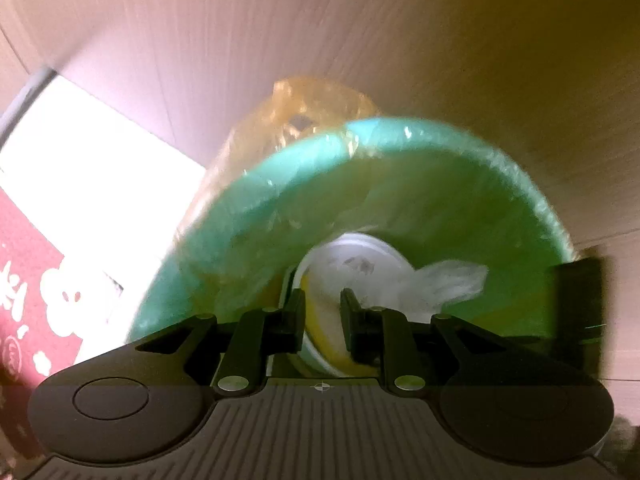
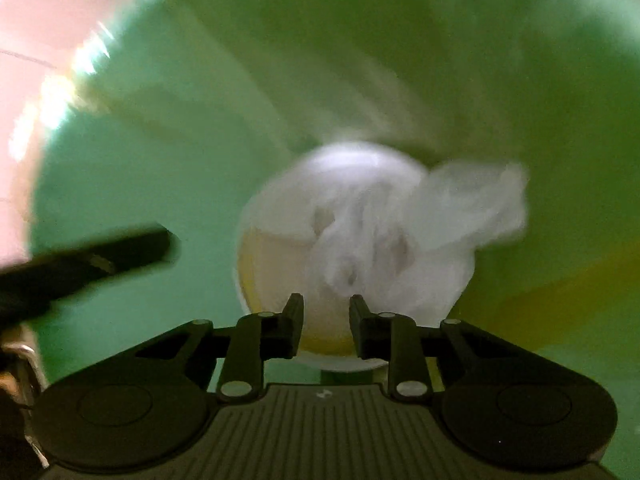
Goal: Collect trash
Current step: 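Lower both tools into the bin and open them, dropping sponge and bags, then raise both open tools out of the bin back over the counter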
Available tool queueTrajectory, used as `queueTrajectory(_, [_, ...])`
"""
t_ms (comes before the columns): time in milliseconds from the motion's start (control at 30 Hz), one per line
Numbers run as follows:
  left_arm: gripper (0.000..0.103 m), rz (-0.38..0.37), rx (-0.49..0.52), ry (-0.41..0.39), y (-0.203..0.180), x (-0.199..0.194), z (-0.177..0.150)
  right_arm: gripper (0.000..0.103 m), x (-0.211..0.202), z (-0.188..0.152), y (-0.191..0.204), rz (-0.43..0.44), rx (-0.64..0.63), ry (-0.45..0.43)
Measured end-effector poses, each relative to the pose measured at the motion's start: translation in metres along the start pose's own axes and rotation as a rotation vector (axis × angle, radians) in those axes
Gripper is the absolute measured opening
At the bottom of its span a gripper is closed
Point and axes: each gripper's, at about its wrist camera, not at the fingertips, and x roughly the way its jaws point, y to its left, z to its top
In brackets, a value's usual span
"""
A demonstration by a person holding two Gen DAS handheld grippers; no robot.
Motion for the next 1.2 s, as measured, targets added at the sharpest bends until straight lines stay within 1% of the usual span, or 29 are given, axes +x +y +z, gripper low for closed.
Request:
queueTrajectory(67, [0.022,-0.003,-0.004,-0.002,-0.001,-0.009,0.002,0.025,0.004,0.000,-0.001,-0.063,-0.001,0.010])
queueTrajectory(100, [0.022,-0.007,-0.011,-0.009,0.001,-0.017,0.004,0.025,-0.003,-0.001,0.001,-0.086,-0.007,-0.001])
queueTrajectory(167, [0.022,-0.018,-0.030,-0.030,0.005,-0.035,0.008,0.025,-0.028,-0.006,0.007,-0.085,-0.040,-0.042])
queueTrajectory(267, [0.022,-0.038,-0.049,-0.069,0.012,-0.070,0.015,0.026,-0.086,-0.023,0.019,-0.084,-0.094,-0.120])
queueTrajectory(333, [0.022,-0.048,-0.052,-0.095,0.015,-0.097,0.020,0.026,-0.129,-0.038,0.031,-0.099,-0.143,-0.185])
queueTrajectory(400, [0.022,-0.055,-0.045,-0.124,0.012,-0.128,0.020,0.026,-0.173,-0.057,0.040,-0.111,-0.189,-0.246])
queueTrajectory(467, [0.022,-0.063,-0.037,-0.157,0.007,-0.160,0.020,0.026,-0.208,-0.068,0.053,-0.120,-0.214,-0.292])
queueTrajectory(567, [0.022,-0.079,-0.015,-0.202,-0.005,-0.209,0.019,0.026,-0.268,-0.087,0.061,-0.164,-0.280,-0.359])
queueTrajectory(600, [0.022,-0.090,-0.007,-0.219,-0.009,-0.225,0.019,0.026,-0.292,-0.094,0.064,-0.180,-0.305,-0.386])
queueTrajectory(667, [0.022,-0.127,0.015,-0.254,-0.014,-0.255,0.020,0.026,-0.321,-0.098,0.067,-0.199,-0.346,-0.438])
queueTrajectory(733, [0.021,-0.170,0.042,-0.295,-0.024,-0.281,0.023,0.026,-0.350,-0.103,0.072,-0.211,-0.380,-0.518])
queueTrajectory(833, [0.022,-0.218,0.082,-0.357,-0.045,-0.319,0.027,0.026,-0.400,-0.112,0.076,-0.204,-0.434,-0.636])
queueTrajectory(933, [0.022,-0.287,0.097,-0.397,-0.069,-0.344,0.031,0.028,-0.437,-0.121,0.080,-0.251,-0.486,-0.746])
queueTrajectory(1000, [0.022,-0.366,0.100,-0.387,-0.085,-0.346,0.036,0.029,-0.454,-0.126,0.079,-0.291,-0.492,-0.799])
queueTrajectory(1033, [0.022,-0.394,0.112,-0.377,-0.096,-0.343,0.037,0.029,-0.461,-0.129,0.077,-0.304,-0.491,-0.818])
queueTrajectory(1067, [0.022,-0.404,0.136,-0.371,-0.110,-0.340,0.036,0.029,-0.465,-0.132,0.074,-0.315,-0.488,-0.834])
queueTrajectory(1133, [0.022,-0.399,0.177,-0.360,-0.132,-0.332,0.040,0.029,-0.473,-0.138,0.065,-0.340,-0.475,-0.859])
queueTrajectory(1200, [0.022,-0.388,0.203,-0.379,-0.139,-0.334,0.043,0.029,-0.471,-0.143,0.049,-0.383,-0.446,-0.906])
